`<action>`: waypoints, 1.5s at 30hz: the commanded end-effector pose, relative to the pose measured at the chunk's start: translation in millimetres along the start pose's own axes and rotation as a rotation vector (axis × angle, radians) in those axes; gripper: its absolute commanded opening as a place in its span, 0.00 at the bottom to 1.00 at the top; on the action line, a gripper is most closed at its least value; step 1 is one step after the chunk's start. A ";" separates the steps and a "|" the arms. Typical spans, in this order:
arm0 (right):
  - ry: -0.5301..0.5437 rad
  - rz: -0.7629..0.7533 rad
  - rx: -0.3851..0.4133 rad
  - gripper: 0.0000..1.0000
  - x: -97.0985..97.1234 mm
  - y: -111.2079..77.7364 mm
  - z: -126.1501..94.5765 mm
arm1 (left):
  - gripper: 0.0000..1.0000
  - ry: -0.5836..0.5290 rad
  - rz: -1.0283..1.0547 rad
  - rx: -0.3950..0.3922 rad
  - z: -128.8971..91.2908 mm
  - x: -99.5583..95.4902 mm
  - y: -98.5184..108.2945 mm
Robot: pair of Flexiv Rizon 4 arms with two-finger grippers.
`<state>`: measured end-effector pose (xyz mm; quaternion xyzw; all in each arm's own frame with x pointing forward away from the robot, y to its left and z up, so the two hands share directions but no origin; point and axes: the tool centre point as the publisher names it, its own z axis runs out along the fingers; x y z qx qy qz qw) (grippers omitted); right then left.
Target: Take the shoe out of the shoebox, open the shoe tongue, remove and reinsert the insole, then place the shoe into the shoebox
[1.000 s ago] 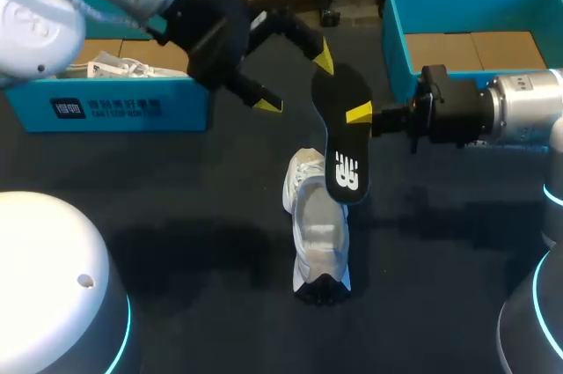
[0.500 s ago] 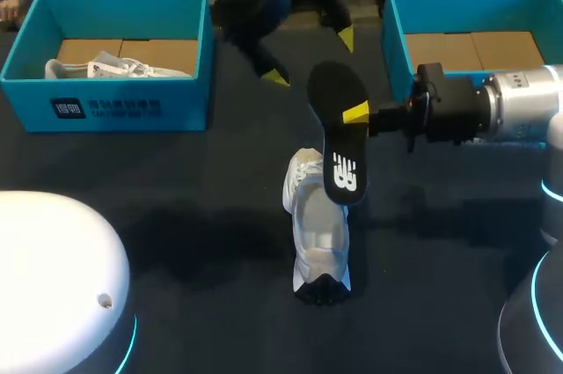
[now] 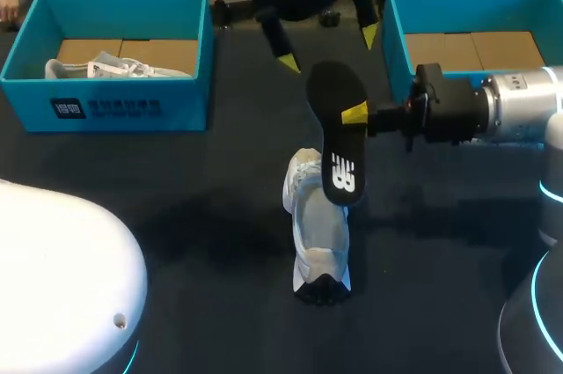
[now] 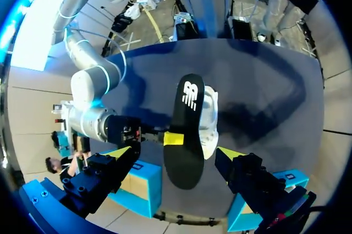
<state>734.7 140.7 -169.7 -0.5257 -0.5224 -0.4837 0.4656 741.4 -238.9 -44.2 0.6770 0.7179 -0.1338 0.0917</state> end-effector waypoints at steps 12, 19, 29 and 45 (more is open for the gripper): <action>0.006 -0.003 -0.004 0.00 -3.8 0.1 4.9 | 1.00 0.232 0.073 -0.006 6.5 -32.7 -6.7; 0.007 -0.005 -0.013 0.00 -3.4 -1.3 4.8 | 1.00 0.228 0.064 -0.008 9.1 -35.8 -5.7; 0.006 -0.012 -0.016 0.00 -1.6 -1.3 4.2 | 1.00 0.221 0.056 -0.017 8.0 -36.1 -5.6; -0.004 0.023 -0.053 0.00 0.7 -3.6 0.4 | 1.00 0.183 0.061 -0.057 4.3 -22.1 -12.8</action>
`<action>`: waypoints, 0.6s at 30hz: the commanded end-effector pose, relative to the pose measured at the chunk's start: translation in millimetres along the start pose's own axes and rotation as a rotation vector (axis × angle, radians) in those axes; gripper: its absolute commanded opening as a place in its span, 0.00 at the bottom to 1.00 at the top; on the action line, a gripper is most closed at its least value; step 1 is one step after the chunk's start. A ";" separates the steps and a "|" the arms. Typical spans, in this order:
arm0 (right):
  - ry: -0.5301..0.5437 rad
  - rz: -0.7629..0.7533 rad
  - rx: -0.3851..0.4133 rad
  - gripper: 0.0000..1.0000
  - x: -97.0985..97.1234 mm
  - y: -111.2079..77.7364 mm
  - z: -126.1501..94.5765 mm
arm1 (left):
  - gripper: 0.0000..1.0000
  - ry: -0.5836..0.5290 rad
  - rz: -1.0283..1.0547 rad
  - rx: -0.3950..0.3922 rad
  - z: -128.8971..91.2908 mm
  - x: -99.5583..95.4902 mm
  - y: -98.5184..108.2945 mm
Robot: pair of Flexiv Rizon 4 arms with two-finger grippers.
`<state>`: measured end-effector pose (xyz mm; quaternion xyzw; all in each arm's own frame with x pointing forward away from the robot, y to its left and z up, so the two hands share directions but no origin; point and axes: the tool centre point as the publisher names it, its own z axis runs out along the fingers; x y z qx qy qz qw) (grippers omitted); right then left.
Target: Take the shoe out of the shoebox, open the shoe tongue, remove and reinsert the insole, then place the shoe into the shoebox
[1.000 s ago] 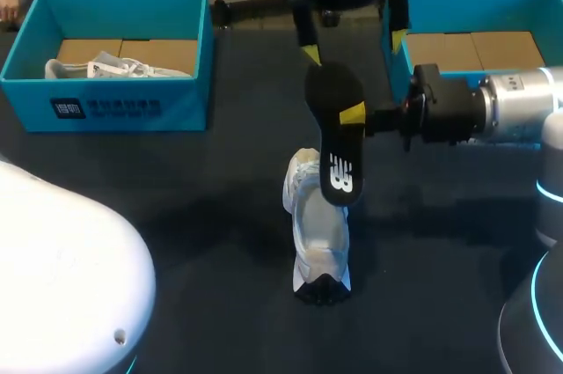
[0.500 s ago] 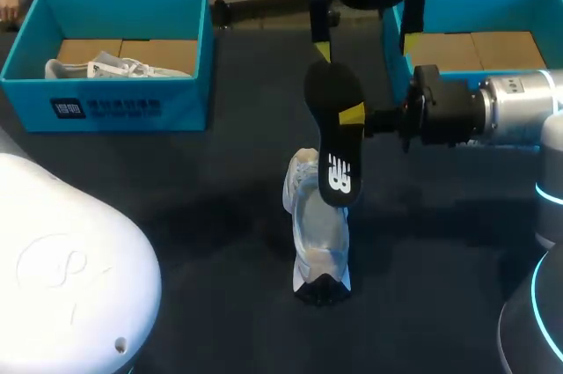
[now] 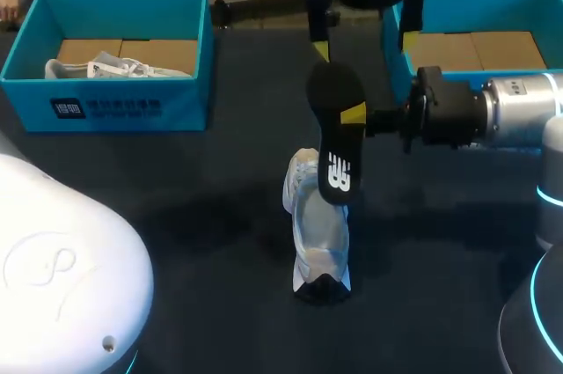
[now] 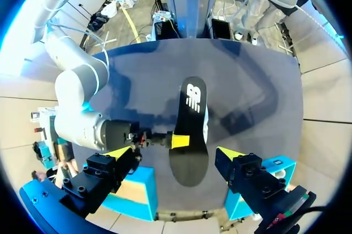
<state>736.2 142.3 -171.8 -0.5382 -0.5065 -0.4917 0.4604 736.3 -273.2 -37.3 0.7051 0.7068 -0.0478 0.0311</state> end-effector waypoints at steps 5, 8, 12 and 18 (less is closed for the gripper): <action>-0.011 0.010 -0.022 0.00 3.2 -6.2 -4.7 | 1.00 -0.142 -0.036 -0.004 4.0 25.6 -4.3; -0.014 0.009 -0.030 0.00 4.9 -6.6 -7.0 | 1.00 -0.229 -0.052 0.007 4.1 33.0 -5.4; -0.018 0.009 -0.038 0.00 6.6 -7.0 -10.1 | 1.00 -0.316 -0.050 -0.009 4.0 43.2 -8.4; -0.024 0.013 -0.041 0.00 10.9 -6.3 -11.4 | 1.00 -0.487 -0.010 -0.025 6.6 53.8 -16.5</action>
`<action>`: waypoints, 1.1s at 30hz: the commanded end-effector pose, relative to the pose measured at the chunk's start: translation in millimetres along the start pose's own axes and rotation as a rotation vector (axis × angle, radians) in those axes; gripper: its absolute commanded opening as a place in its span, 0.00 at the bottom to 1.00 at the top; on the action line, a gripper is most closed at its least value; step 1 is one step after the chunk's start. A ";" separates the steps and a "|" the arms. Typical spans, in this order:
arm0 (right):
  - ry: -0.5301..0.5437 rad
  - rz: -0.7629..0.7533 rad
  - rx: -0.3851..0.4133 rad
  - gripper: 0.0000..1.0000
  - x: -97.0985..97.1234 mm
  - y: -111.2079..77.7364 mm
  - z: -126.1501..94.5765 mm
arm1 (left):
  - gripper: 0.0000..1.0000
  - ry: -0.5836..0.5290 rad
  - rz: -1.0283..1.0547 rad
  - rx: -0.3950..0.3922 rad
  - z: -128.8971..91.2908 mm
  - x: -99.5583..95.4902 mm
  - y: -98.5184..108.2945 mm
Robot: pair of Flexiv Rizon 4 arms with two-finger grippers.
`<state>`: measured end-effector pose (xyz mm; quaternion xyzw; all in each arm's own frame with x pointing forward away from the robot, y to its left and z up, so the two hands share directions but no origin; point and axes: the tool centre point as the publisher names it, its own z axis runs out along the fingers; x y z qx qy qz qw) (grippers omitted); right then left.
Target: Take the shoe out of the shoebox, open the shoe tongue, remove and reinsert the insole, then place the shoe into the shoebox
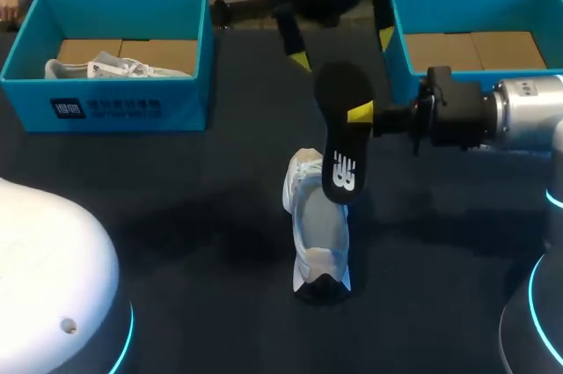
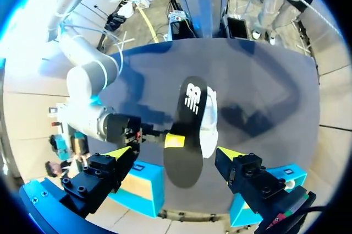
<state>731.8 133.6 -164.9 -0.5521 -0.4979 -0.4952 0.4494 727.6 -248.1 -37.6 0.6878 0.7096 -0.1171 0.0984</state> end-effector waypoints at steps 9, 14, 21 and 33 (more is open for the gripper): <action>-0.020 0.004 -0.011 0.00 11.8 -3.6 -6.7 | 1.00 -0.481 0.034 -0.058 2.9 46.9 -11.8; -0.023 0.006 -0.020 0.00 13.1 -6.0 -9.7 | 1.00 -0.574 0.055 -0.045 5.7 55.0 -16.5; -0.029 0.014 -0.033 0.00 13.8 -9.2 -13.1 | 1.00 -0.707 0.059 -0.005 14.4 66.8 -19.6; -0.047 0.032 -0.031 0.00 15.3 -9.4 -15.8 | 1.00 -0.734 0.046 0.014 21.1 72.7 -20.2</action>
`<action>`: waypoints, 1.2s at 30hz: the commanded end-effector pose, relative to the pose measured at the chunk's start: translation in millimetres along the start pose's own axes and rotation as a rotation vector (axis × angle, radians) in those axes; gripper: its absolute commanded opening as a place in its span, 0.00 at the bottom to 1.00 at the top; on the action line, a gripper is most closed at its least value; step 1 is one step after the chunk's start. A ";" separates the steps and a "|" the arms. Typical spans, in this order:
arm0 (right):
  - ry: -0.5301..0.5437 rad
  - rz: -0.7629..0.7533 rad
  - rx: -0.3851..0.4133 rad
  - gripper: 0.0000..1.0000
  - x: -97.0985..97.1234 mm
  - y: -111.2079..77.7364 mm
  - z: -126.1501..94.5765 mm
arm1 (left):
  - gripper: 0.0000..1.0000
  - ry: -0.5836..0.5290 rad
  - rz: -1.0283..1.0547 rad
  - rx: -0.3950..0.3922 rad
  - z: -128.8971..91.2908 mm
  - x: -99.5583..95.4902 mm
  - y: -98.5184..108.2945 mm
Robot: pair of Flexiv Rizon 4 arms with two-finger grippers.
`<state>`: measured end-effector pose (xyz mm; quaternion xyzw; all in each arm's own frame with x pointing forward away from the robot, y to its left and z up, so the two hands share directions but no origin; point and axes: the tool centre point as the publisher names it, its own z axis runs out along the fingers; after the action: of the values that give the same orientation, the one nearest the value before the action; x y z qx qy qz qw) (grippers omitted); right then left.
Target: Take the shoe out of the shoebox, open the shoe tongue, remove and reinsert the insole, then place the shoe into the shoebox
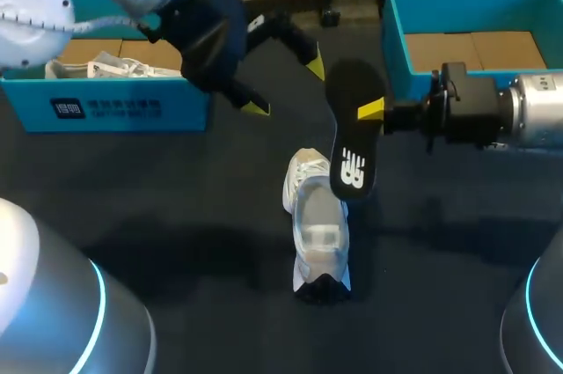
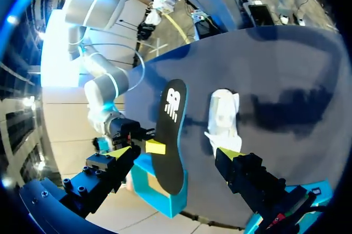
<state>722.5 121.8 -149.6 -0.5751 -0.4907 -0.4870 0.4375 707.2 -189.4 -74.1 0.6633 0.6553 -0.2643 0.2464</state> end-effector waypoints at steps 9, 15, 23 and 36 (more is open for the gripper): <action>0.001 0.015 -0.007 0.00 -2.5 -2.2 -1.0 | 1.00 -0.310 -0.014 0.007 4.0 6.7 -3.2; -0.002 0.014 -0.014 0.00 3.6 -3.0 -1.0 | 1.00 -0.344 0.058 -0.026 16.3 26.2 2.6; 0.001 0.047 -0.026 0.00 10.7 -7.1 0.4 | 1.00 -0.425 0.021 -0.089 30.9 45.0 16.3; 0.027 0.097 -0.074 0.00 12.5 -16.1 13.1 | 1.00 -0.572 -0.025 -0.189 47.7 47.7 33.8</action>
<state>714.5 131.4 -137.0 -0.6028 -0.4448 -0.4846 0.4516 742.8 -183.4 -135.4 0.5595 0.6246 -0.3427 0.4235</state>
